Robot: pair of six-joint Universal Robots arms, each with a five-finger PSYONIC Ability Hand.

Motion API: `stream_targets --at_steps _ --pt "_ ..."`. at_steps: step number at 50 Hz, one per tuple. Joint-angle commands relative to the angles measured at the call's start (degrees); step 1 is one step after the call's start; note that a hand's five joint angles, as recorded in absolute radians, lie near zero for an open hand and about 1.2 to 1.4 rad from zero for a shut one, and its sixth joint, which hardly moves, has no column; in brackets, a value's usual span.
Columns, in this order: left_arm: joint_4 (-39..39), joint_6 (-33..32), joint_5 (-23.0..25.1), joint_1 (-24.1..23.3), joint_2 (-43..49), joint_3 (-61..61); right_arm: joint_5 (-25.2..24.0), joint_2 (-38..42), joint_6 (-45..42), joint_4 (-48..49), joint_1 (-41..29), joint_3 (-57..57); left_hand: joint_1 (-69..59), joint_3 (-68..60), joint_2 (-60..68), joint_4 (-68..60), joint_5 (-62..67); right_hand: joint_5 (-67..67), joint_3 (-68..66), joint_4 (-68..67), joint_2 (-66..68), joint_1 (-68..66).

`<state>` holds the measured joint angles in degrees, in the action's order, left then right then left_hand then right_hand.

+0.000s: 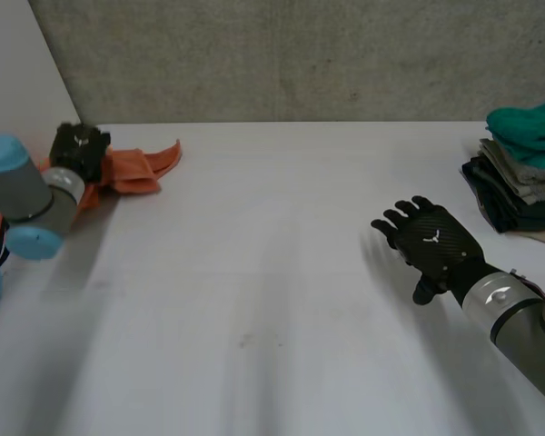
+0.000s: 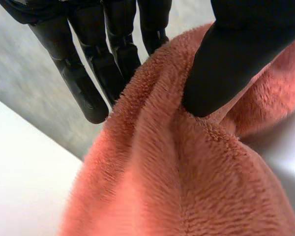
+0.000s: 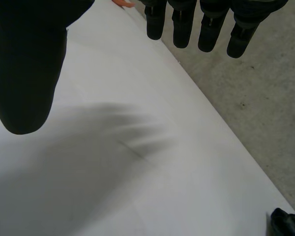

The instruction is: Fold the laundry.

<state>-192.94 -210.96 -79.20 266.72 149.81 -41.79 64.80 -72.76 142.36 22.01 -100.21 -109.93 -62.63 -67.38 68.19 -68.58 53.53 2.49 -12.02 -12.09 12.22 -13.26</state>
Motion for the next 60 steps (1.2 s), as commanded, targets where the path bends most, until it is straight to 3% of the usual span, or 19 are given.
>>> stream_targets --at_steps 1,6,9,13,18,22,27,32,37,38,39,40,41,42,45,46,54,57,60 --pt "-0.2 12.8 -1.6 -7.9 -24.0 -17.9 5.5 -0.5 1.9 1.0 0.0 0.8 -17.4 -12.6 11.8 -11.4 16.5 -2.5 2.0 2.1 -2.2 3.3" --pt "0.2 23.9 -1.4 -15.2 -39.7 -27.3 10.8 -2.5 6.8 0.6 0.2 1.6 -17.4 -12.6 11.8 -11.4 16.5 -2.5 2.0 2.1 -2.2 3.3" --pt "-0.1 26.4 -1.3 -18.5 -44.7 -29.8 14.6 -5.6 14.3 -0.3 0.5 2.3 -17.4 -12.6 11.8 -11.4 16.5 -2.5 2.0 2.1 -2.2 3.3" --pt "0.0 26.6 -1.7 -25.0 -45.7 -29.5 16.1 -7.9 24.9 -5.6 0.5 3.9 -17.4 -12.6 11.8 -11.4 16.5 -2.5 2.0 2.1 -2.2 3.3" --pt "2.6 24.6 -2.0 -30.7 -43.2 -28.2 12.7 -8.8 37.4 -15.8 0.3 7.9 -17.4 -12.6 11.8 -11.4 16.5 -2.5 2.0 2.1 -2.2 3.3" --pt "5.3 22.5 -2.3 -32.8 -42.3 -28.1 6.8 -7.8 46.4 -19.0 0.0 11.3 -17.4 -12.6 11.8 -11.4 16.5 -2.5 2.0 2.1 -2.2 3.3" --pt "7.1 22.1 -2.4 -36.4 -42.9 -28.4 1.7 3.3 54.0 -18.8 -0.9 18.7 -17.4 -12.6 11.8 -11.4 16.5 -2.5 2.0 2.1 -2.2 3.3" --pt "8.1 22.1 -3.9 -38.3 -44.1 -29.1 1.5 13.2 56.2 -18.7 -8.1 26.6 -17.4 -12.6 11.8 -11.4 16.5 -2.5 2.0 2.1 -2.2 3.3" --pt "8.6 22.1 -5.8 -38.5 -45.6 -30.0 2.1 23.4 54.1 -18.8 -15.8 35.3 -17.4 -12.6 11.8 -11.4 16.5 -2.5 2.0 2.1 -2.2 3.3" --pt "8.6 22.0 -6.0 -38.5 -46.0 -30.2 2.3 24.3 53.8 -18.5 -16.5 36.2 -17.4 -12.6 11.8 -11.4 16.5 7.7 -8.2 -8.1 8.0 -7.0" --pt "8.6 21.9 -6.1 -38.6 -46.4 -30.4 4.3 26.1 53.9 -17.5 -17.1 37.9 -17.4 -12.6 11.8 -11.4 16.5 44.0 -44.5 -44.4 44.3 -43.2" --pt "8.7 21.9 -6.1 -38.6 -47.2 -30.9 6.1 26.2 54.0 -16.7 -17.0 38.4 -17.4 -12.6 11.8 -11.4 16.5 63.8 -64.3 -64.2 64.1 -63.1" --pt "8.7 21.9 -6.1 -38.6 -47.7 -31.2 8.7 26.2 54.0 -15.0 -17.0 38.7 -17.4 -12.6 11.8 -11.4 16.5 67.5 -67.9 -67.9 67.7 -66.7" --pt "8.9 21.8 -6.1 -38.6 -48.2 -31.3 12.9 25.6 52.9 -12.5 -16.5 38.6 -17.4 -12.6 11.8 -11.4 16.5 67.5 -68.0 -67.9 67.8 -66.7" --pt "9.5 21.7 -6.6 -38.0 -50.7 -33.0 18.6 22.9 49.0 -9.1 -15.4 37.1 -17.4 -12.6 11.8 -11.4 16.5 67.5 -68.0 -67.9 67.8 -66.7" --pt "9.7 21.6 -6.7 -37.6 -51.2 -33.5 19.9 19.6 43.2 -8.6 -14.2 35.5 -17.4 -12.6 11.8 -11.4 16.5 67.5 -68.0 -67.9 67.8 -66.7" --pt "10.7 14.6 -6.6 -26.6 -55.1 -37.6 15.6 2.1 9.6 -13.9 -6.8 30.8 -17.4 -12.6 11.8 -11.4 16.5 67.5 -68.0 -67.9 67.8 -66.7" --pt "11.6 13.1 -6.4 -24.8 -54.3 -38.4 14.3 -0.8 4.9 -19.8 -8.9 30.9 -17.4 -12.6 11.8 -11.4 16.5 67.5 -68.0 -67.9 67.8 -66.7" --pt "11.4 12.9 -6.3 -24.4 -50.8 -39.1 14.0 -1.5 5.4 -23.1 -10.3 31.6 -17.4 -12.6 11.8 -11.4 16.5 67.5 -68.0 -67.9 67.8 -66.7"
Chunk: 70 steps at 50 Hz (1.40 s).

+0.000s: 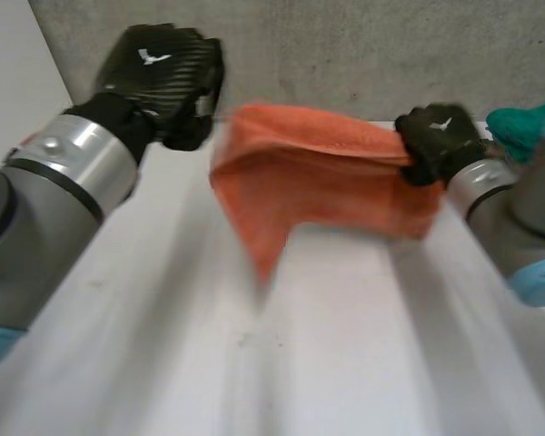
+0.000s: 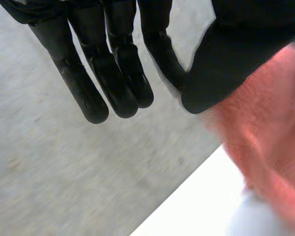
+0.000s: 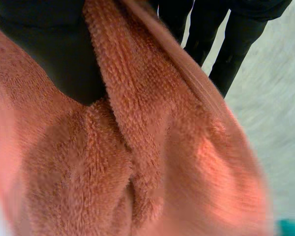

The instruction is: Fold the laundry.

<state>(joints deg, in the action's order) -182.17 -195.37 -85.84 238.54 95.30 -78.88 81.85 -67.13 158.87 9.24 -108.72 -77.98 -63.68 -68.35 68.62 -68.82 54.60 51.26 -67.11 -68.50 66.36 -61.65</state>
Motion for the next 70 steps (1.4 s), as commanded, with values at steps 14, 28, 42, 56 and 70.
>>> stream_targets --at_steps 14,28,42,56,70 --pt "-4.3 -1.9 -0.4 3.4 23.9 -0.9 3.4 9.1 -7.5 -11.3 -8.6 1.8 13.3 18.0 -18.3 18.5 -14.3 18.7 -12.9 -11.5 13.6 -18.4" --pt "-5.2 9.1 -0.2 4.0 19.7 -10.2 5.0 -3.9 5.1 -11.1 -9.6 5.1 53.7 58.4 -58.6 58.8 -54.6 18.7 -12.9 -11.5 13.6 -18.4" --pt "-15.0 18.2 4.9 -0.6 24.3 -11.9 3.5 -10.9 15.7 -11.3 -13.3 5.9 53.7 58.4 -58.6 58.8 -54.6 18.7 -12.9 -11.5 13.6 -18.4" --pt "-14.3 41.1 4.4 -2.5 29.4 -6.1 3.7 -11.3 18.3 -12.6 -14.9 4.2 -16.3 -11.6 11.4 -11.2 15.4 18.7 -12.9 -11.5 13.6 -18.4" --pt "-14.3 42.3 4.3 5.3 10.5 -12.5 2.7 -6.7 14.4 -12.8 -10.0 2.0 -16.3 -11.6 11.4 -11.2 15.4 18.7 -12.9 -11.5 13.6 -18.4"
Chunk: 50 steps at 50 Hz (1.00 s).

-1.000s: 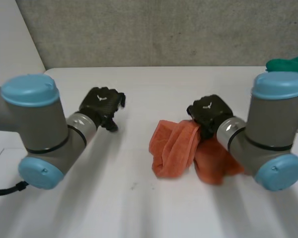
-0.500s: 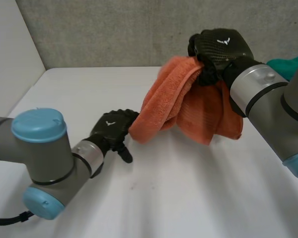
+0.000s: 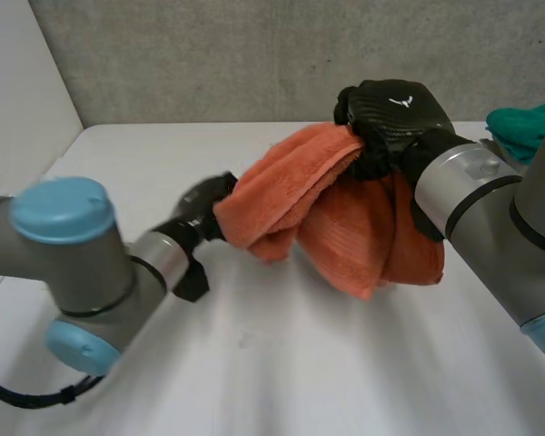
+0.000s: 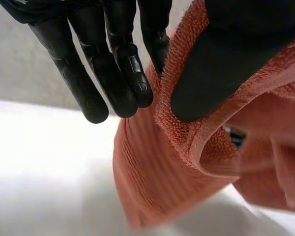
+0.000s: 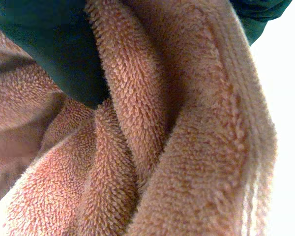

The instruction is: Fold the laundry.

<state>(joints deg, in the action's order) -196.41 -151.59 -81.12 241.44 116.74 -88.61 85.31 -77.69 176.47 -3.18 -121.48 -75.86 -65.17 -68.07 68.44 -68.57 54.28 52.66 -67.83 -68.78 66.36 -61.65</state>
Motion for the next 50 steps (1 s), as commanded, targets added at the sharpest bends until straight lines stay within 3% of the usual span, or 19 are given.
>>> stream_targets --at_steps 1,4,5,7,8,9,12,17,24,31,39,50 --pt "0.0 -1.8 -0.4 2.6 -12.5 -3.1 -0.8 5.5 -5.8 -0.5 3.2 0.4 -14.8 -11.9 11.6 -11.4 15.7 17.3 -12.2 -11.2 13.6 -18.4" --pt "0.0 -5.2 -0.3 4.2 -17.3 -4.9 -1.0 7.7 -11.8 -2.6 3.6 0.7 -14.8 -11.9 11.6 -11.4 15.7 17.3 -12.2 -11.2 13.6 -18.4" --pt "0.1 -6.4 -0.2 4.5 -18.1 -5.3 -1.4 9.1 -17.5 -6.0 3.3 1.0 -14.8 -11.9 11.6 -11.4 15.7 12.7 -7.6 -6.6 9.0 -13.7" --pt "0.6 -11.4 -0.3 4.7 -19.8 -6.2 -1.5 10.9 -24.0 -9.7 3.0 1.1 -14.8 -11.9 11.6 -11.4 15.7 -8.7 13.9 14.8 -12.4 7.7" --pt "0.9 -12.8 -0.3 4.7 -20.0 -6.3 -1.6 12.7 -30.3 -13.3 2.9 1.5 -14.8 -11.9 11.6 -11.4 15.7 -50.0 55.1 56.1 -53.7 49.0" --pt "1.2 -14.6 -0.3 4.7 -20.1 -6.5 -1.3 13.3 -32.3 -14.5 2.9 1.7 -14.8 -11.9 11.6 -11.4 15.7 -52.7 57.8 58.8 -56.4 51.6" --pt "3.1 -20.6 -0.4 4.6 -20.3 -7.2 -1.2 13.7 -36.5 -15.6 3.4 1.5 -14.8 -11.9 11.6 -11.4 15.7 -52.7 57.8 58.8 -56.4 51.6" --pt "4.4 -26.6 -2.0 4.3 -20.1 -7.9 -1.7 13.4 -33.0 -15.8 5.7 1.3 -14.8 -11.9 11.6 -11.4 15.7 -52.7 57.8 58.8 -56.4 51.6" --pt "4.5 -27.5 -3.7 4.0 -20.3 -7.9 -2.3 8.4 -23.0 -17.6 18.0 0.4 -14.8 -11.9 11.6 -11.4 15.7 -52.7 57.8 58.8 -56.4 51.6" --pt "6.3 -27.6 -3.7 3.7 -20.9 -8.0 -8.1 7.6 -14.4 -17.6 22.0 -10.3 -14.8 -11.9 11.6 -11.4 15.7 -52.7 57.8 58.8 -56.4 51.6" --pt "7.6 -27.7 -3.8 3.1 -21.6 -6.9 -11.2 -1.2 -14.6 -5.2 22.2 -29.8 -14.8 -11.9 11.6 -11.4 15.7 -36.9 42.1 43.1 -40.6 35.9" --pt "7.5 -27.6 -4.1 2.8 -21.6 -7.3 -11.5 -0.8 -17.5 7.6 21.2 -37.3 -14.8 -11.9 11.6 -11.4 15.7 -39.8 45.0 45.9 -43.5 38.8"
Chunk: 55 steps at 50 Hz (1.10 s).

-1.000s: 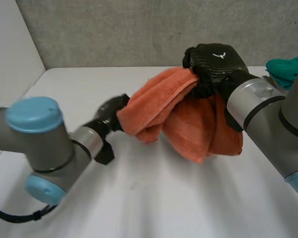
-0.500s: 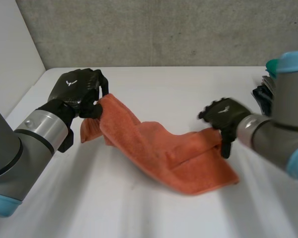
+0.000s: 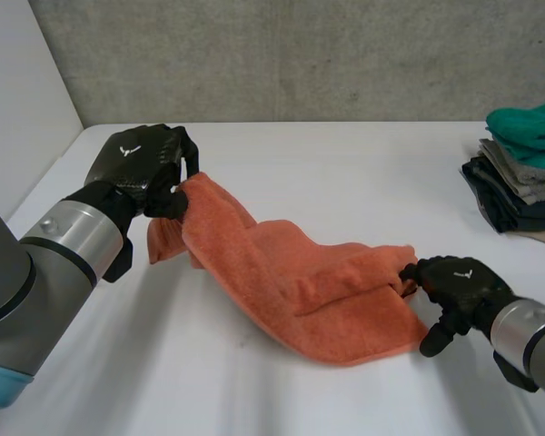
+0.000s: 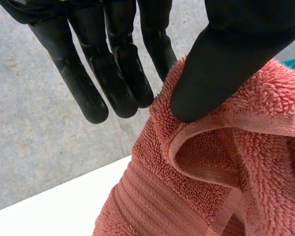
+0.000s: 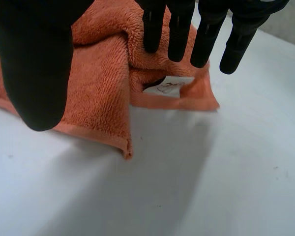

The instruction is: Fold the laundry.

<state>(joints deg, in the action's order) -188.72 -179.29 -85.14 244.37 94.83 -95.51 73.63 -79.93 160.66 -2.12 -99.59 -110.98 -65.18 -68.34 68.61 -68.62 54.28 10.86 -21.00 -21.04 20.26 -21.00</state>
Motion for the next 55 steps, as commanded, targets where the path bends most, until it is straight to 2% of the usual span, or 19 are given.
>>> stream_targets --at_steps 1,7,10,11,12,13,14,18,20,24,27,32,36,39,43,44,46,50,55 --pt "-0.2 0.1 -0.1 -0.2 0.4 -0.4 0.4 3.6 -1.8 7.5 -1.0 -1.9 -14.8 -11.7 11.4 -11.4 15.7 2.8 -2.7 -2.7 3.4 -2.7" --pt "-0.2 0.1 -0.2 -0.2 0.7 -0.6 1.3 10.1 -1.7 8.2 -1.0 1.4 -14.8 -11.7 11.4 -11.4 15.7 5.5 -5.4 -5.3 6.1 -5.4" --pt "-0.2 0.1 -0.2 -0.2 0.6 -0.8 1.3 11.7 -1.0 8.6 -1.2 2.3 -14.8 -11.7 11.4 -11.4 15.7 16.1 -16.0 -15.9 16.7 -16.0" --pt "-0.2 0.0 -0.2 -0.2 0.5 -0.8 1.3 11.9 -0.9 8.7 -1.2 2.5 -14.8 -11.7 11.4 -11.4 15.7 21.3 -21.2 -21.1 21.9 -21.2" --pt "-0.2 0.0 -0.2 -0.2 0.4 -0.8 1.4 12.2 -0.7 9.1 -1.4 3.1 -14.8 -11.7 11.4 -11.4 15.7 44.5 -44.4 -44.3 45.1 -44.4" --pt "-0.2 0.0 -0.2 -0.1 0.1 -0.8 1.6 12.1 -0.7 9.1 -1.4 3.7 -14.8 -11.7 11.4 -11.4 15.7 59.0 -58.9 -58.8 59.6 -58.9" --pt "-0.2 0.0 -0.2 -0.1 -0.1 -0.8 2.0 12.0 -0.7 9.3 -1.3 4.4 -14.8 -11.7 11.4 -11.4 15.7 59.1 -59.0 -59.0 59.7 -59.0" --pt "0.7 -0.3 -0.6 0.2 -1.7 0.0 5.5 6.3 -0.3 9.0 -0.4 7.3 -14.8 -11.7 11.4 -11.4 15.7 59.1 -59.0 -59.0 59.7 -59.0" --pt "1.7 -0.6 -1.3 0.4 -3.8 0.2 6.3 -3.3 -1.0 7.9 0.6 10.0 -14.8 -11.7 11.4 -11.4 15.7 59.1 -59.0 -59.0 59.7 -59.0" --pt "5.4 -2.1 -2.3 1.6 -10.3 2.0 3.9 -12.2 -2.6 0.0 5.3 16.2 -14.8 -11.7 11.4 -11.4 15.7 59.1 -59.0 -59.0 59.7 -59.0" --pt "8.8 -4.3 -2.3 2.4 -14.0 3.8 -0.3 -13.6 -5.1 -9.7 7.8 21.7 -14.8 -11.7 11.4 -11.4 15.7 59.1 -59.0 -59.0 59.7 -59.0" --pt "13.5 -9.1 -2.5 2.9 -16.7 6.4 -6.7 -15.3 -9.7 -19.7 9.2 27.3 -14.8 -11.7 11.4 -11.4 15.7 59.1 -59.0 -59.0 59.7 -59.0" --pt "15.1 -14.7 -2.6 2.9 -16.3 6.7 -6.8 -15.3 -15.4 -22.6 9.2 30.6 -14.8 -11.7 11.4 -11.4 15.7 59.1 -59.0 -59.0 59.7 -59.0" --pt "15.2 -19.8 -2.8 2.8 -15.6 6.0 -4.8 -14.3 -19.4 -24.2 8.6 31.7 -14.8 -11.7 11.4 -11.4 15.7 59.1 -59.0 -59.0 59.7 -59.0" --pt "15.1 -22.8 -2.8 2.5 -11.5 4.7 -2.3 -8.7 -21.1 -25.9 5.2 30.6 -14.8 -11.7 11.4 -11.4 15.7 59.1 -59.0 -59.0 59.7 -59.0" --pt "15.1 -22.9 -2.8 2.5 -10.1 4.5 -1.9 -7.3 -20.9 -26.2 4.0 30.3 -14.8 -11.7 11.4 -11.4 15.7 51.2 -51.1 -51.0 51.8 -51.1" --pt "15.0 -22.8 -3.1 2.4 -7.5 4.1 -0.9 -3.1 -20.1 -25.7 0.9 28.7 -14.8 -11.7 11.4 -11.4 15.7 22.4 -22.2 -22.2 23.0 -22.2" --pt "15.0 -22.4 -4.8 2.3 -2.3 4.6 0.1 0.7 -13.5 -21.0 -1.6 24.3 -14.8 -11.7 11.4 -11.4 15.7 7.3 -7.1 -7.1 7.9 -7.1" --pt "13.6 -21.9 -6.5 1.6 1.0 6.0 0.1 0.8 -8.4 -14.9 -2.0 17.3 -14.8 -11.7 11.4 -11.4 15.7 5.2 -5.1 -5.0 5.8 -5.1"
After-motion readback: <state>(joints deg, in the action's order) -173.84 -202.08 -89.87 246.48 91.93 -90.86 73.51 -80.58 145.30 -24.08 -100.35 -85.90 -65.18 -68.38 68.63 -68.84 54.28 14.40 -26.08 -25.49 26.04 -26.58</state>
